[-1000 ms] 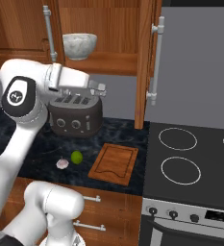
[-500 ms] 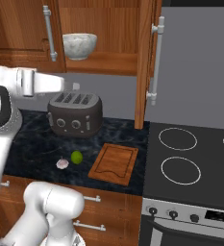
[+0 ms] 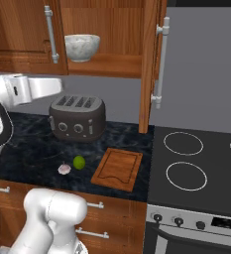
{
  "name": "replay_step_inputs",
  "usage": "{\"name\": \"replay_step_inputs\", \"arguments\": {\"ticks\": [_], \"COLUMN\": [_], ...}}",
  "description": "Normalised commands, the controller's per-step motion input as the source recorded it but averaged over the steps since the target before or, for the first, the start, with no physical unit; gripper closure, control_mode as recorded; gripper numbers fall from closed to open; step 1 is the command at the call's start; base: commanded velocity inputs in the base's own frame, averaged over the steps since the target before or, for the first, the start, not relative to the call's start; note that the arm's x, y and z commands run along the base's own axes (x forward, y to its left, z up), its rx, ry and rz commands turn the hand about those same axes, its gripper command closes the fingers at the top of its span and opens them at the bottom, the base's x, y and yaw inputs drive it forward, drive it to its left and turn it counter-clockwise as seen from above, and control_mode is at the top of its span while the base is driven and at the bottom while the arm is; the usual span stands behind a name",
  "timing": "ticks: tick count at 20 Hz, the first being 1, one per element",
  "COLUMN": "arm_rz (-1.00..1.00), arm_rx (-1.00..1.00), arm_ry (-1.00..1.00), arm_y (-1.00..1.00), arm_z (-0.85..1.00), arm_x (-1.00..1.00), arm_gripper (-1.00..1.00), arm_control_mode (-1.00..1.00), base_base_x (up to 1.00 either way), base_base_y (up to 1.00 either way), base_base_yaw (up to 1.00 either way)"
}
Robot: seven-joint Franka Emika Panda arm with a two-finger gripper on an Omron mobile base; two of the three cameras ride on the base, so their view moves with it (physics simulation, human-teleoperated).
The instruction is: Open the cabinet. Place the bowl and condiment on the counter. Then place the lime and garlic on the cutting board.
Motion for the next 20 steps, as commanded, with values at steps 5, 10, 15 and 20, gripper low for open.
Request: {"name": "replay_step_inputs", "arguments": {"ticks": [5, 10, 15, 20], "arm_rz": [0.37, 0.26, 0.17, 0.12], "arm_rx": [0.09, 0.15, 0.17, 0.14], "arm_ry": [-0.01, 0.0, 0.0, 0.0], "arm_y": [0.38, 0.42, 0.5, 0.38], "arm_z": [0.0, 0.0, 0.0, 0.0], "arm_x": [0.41, 0.5, 0.51, 0.39], "arm_gripper": [-1.0, -1.0, -1.0, -1.0], "arm_control_mode": [-1.0, -1.0, -1.0, -1.0], "base_base_x": [0.0, 0.0, 0.0, 0.0], "base_base_y": [0.0, 0.0, 0.0, 0.0], "base_base_yaw": [0.0, 0.0, 0.0, 0.0]}}
